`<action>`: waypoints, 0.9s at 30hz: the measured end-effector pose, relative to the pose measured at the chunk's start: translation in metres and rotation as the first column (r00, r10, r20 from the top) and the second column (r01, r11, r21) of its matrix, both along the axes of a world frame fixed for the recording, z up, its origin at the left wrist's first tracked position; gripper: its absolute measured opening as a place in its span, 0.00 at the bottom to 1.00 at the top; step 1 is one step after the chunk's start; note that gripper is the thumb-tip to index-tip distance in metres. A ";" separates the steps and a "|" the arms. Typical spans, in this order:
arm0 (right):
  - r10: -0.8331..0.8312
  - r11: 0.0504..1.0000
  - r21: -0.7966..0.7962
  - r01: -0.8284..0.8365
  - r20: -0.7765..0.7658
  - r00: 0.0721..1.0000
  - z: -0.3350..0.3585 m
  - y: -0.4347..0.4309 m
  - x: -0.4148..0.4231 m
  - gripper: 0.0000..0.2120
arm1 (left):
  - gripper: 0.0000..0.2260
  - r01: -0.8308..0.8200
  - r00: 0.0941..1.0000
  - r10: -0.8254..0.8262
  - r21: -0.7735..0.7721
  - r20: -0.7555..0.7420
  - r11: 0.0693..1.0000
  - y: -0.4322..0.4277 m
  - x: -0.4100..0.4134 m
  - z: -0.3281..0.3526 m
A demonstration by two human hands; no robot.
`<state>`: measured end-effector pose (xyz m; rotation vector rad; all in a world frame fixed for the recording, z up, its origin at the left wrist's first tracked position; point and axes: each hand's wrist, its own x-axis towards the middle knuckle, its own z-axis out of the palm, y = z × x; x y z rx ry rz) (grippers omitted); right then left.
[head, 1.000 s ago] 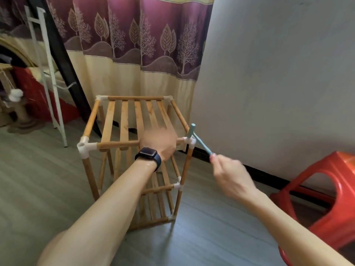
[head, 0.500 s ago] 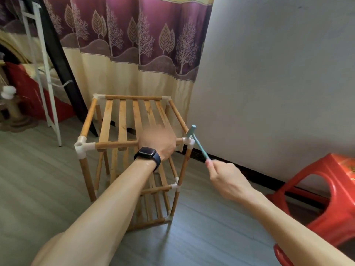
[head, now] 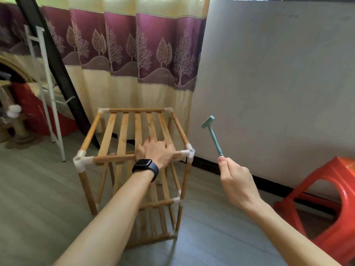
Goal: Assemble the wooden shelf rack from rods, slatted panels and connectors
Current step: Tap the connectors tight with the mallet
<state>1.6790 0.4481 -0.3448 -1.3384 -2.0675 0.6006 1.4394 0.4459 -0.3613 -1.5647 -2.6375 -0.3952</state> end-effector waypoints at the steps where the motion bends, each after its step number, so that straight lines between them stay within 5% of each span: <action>1: -0.009 1.000 -0.014 0.009 0.008 1.000 0.000 0.002 -0.002 0.22 | 0.20 0.023 1.000 -0.023 -0.003 0.005 1.000 -0.004 -0.010 -0.001; 7: 0.026 0.998 -0.058 -0.022 0.071 0.997 -0.013 0.019 -0.021 0.22 | 0.26 0.158 0.985 -0.156 -0.018 0.072 0.987 -0.053 -0.098 0.005; 14: 0.008 0.998 -0.069 0.002 0.141 0.990 -0.014 0.032 -0.038 0.23 | 0.23 -0.194 0.974 0.162 -0.211 -0.157 0.958 -0.064 -0.159 0.032; 17: -0.016 0.998 -0.063 0.028 0.177 0.984 -0.008 0.039 -0.037 0.23 | 0.19 -0.194 0.971 0.157 -0.217 -0.178 0.957 -0.045 -0.142 0.042; 22: -0.047 0.998 -0.036 0.057 0.227 0.973 0.002 0.053 -0.037 0.21 | 0.22 0.030 0.999 -0.030 -0.022 0.016 0.999 0.004 -0.062 0.042; 27: -0.017 0.999 -0.042 0.031 0.313 0.949 0.013 0.062 -0.041 0.21 | 0.26 -0.012 0.995 0.023 -0.111 0.094 0.994 0.042 -0.025 0.011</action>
